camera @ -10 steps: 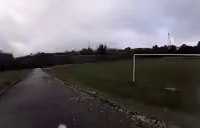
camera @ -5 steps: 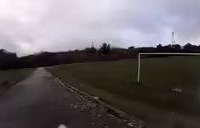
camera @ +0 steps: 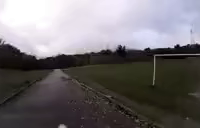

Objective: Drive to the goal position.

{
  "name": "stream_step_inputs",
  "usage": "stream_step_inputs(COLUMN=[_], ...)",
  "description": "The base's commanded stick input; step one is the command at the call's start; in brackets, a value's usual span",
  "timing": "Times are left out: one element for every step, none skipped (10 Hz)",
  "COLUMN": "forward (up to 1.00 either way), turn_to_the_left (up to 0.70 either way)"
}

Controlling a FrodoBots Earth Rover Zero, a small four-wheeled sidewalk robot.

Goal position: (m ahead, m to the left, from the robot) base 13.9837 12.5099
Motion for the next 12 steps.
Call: stream_step_inputs(forward=[-0.70, -0.70, -0.44, -0.03, 0.43, 0.70, 0.70, 0.70, 0.70, 0.70, 0.70, 0.70], turn_to_the_left=[-0.27, -0.27, -0.17, -0.01, 0.00, 0.00, 0.00, 0.00, 0.00, 0.00, 0.00, 0.00])
